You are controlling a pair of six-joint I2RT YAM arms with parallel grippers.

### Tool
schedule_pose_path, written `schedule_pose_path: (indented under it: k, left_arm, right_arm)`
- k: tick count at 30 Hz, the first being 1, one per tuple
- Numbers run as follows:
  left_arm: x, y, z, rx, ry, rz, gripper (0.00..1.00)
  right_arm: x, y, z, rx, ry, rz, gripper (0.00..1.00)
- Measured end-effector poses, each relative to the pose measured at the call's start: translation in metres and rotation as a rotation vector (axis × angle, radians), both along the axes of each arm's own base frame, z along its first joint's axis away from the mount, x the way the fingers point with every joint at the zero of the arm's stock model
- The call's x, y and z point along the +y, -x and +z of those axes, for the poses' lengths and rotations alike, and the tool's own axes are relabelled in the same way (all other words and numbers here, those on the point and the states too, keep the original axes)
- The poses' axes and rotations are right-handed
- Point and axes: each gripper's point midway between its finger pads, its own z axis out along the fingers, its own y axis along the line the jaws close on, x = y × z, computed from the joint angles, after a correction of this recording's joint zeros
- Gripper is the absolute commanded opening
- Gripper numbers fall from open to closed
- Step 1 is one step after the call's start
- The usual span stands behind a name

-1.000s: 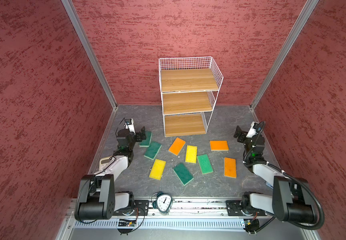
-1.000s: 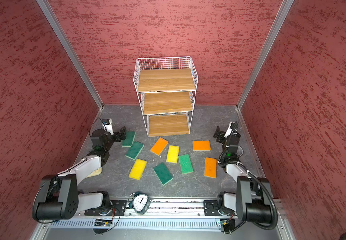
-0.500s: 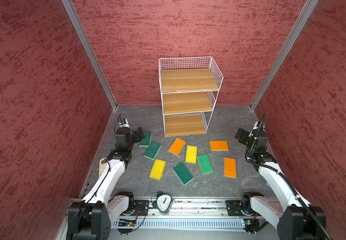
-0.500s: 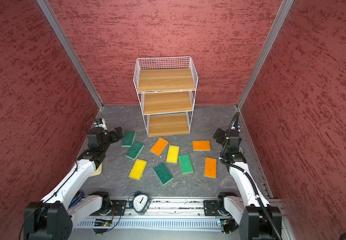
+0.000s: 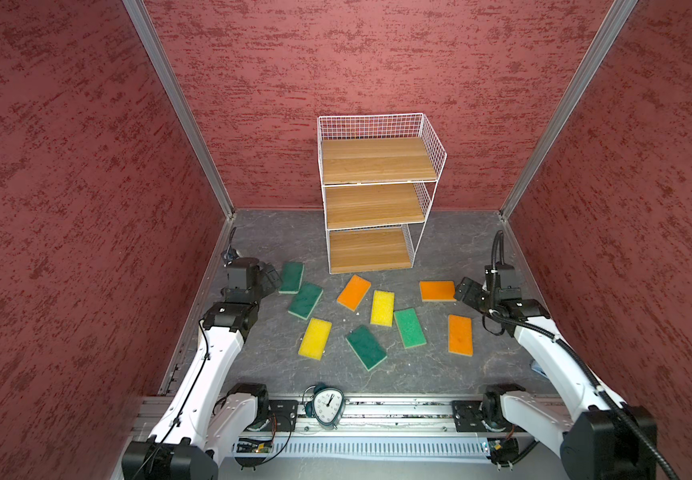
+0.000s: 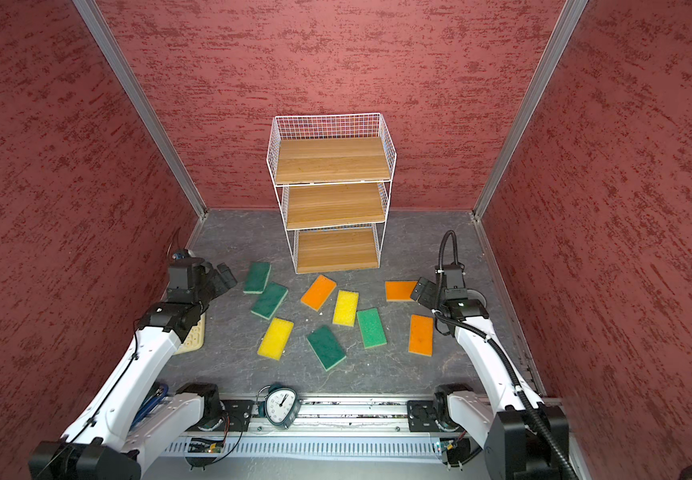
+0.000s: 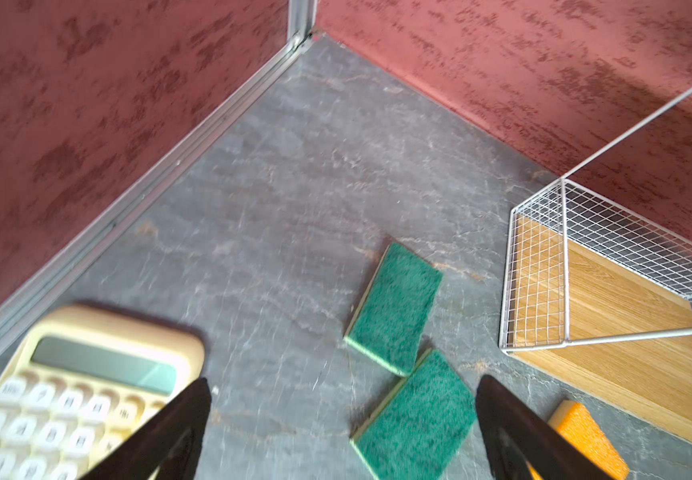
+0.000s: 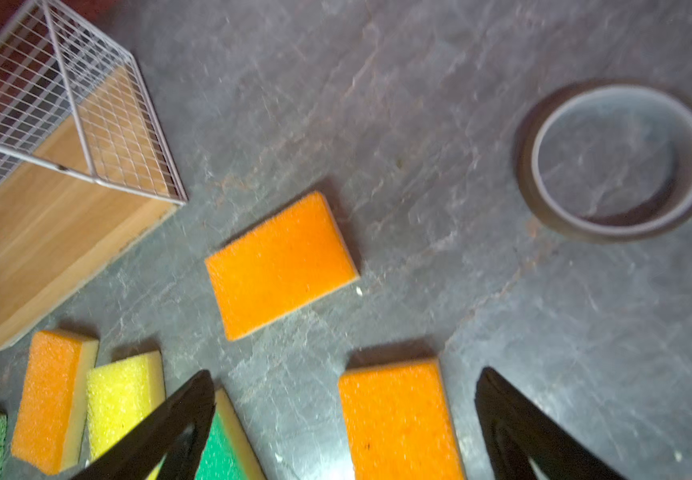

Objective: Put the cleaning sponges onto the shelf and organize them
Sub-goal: 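Lower the right gripper over the orange sponge while the left arm advances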

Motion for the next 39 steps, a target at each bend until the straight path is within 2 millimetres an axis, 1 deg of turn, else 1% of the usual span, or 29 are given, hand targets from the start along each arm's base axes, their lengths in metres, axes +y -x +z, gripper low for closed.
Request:
schedule_pose_path:
  k: [5, 10, 14, 16, 19, 24, 28, 34, 39]
  left_arm:
    - [-0.003, 0.013, -0.004, 0.027, 0.065, 0.028, 1.00]
    - [-0.009, 0.016, -0.004, 0.040, 0.117, 0.027, 1.00]
    - [-0.011, 0.019, -0.008, 0.058, 0.133, 0.024, 1.00]
    - [-0.012, 0.020, -0.010, 0.067, 0.144, 0.025, 1.00]
    - [-0.014, 0.023, -0.016, 0.083, 0.158, 0.024, 1.00]
    - [-0.018, 0.027, -0.024, 0.102, 0.183, 0.015, 1.00]
    - [-0.022, 0.028, -0.027, 0.112, 0.202, 0.003, 1.00]
    - [-0.029, 0.032, -0.033, 0.122, 0.228, -0.020, 1.00]
    - [-0.033, 0.035, -0.038, 0.137, 0.246, -0.036, 1.00]
  right_arm:
    - [0.008, 0.022, -0.016, 0.114, -0.021, -0.003, 0.98]
    - [0.016, 0.038, -0.026, 0.183, -0.024, 0.009, 0.97]
    - [0.030, 0.046, -0.033, 0.230, -0.023, 0.040, 0.96]
    - [0.037, 0.049, -0.041, 0.263, -0.020, 0.054, 0.96]
    - [0.041, 0.055, -0.052, 0.312, -0.010, 0.059, 0.96]
    - [0.040, 0.059, -0.055, 0.335, 0.001, 0.028, 0.96]
    - [0.036, 0.063, -0.057, 0.343, -0.003, -0.012, 0.98]
    - [0.028, 0.082, -0.069, 0.392, 0.003, -0.067, 0.99]
    - [0.026, 0.084, -0.070, 0.399, 0.012, -0.079, 0.99]
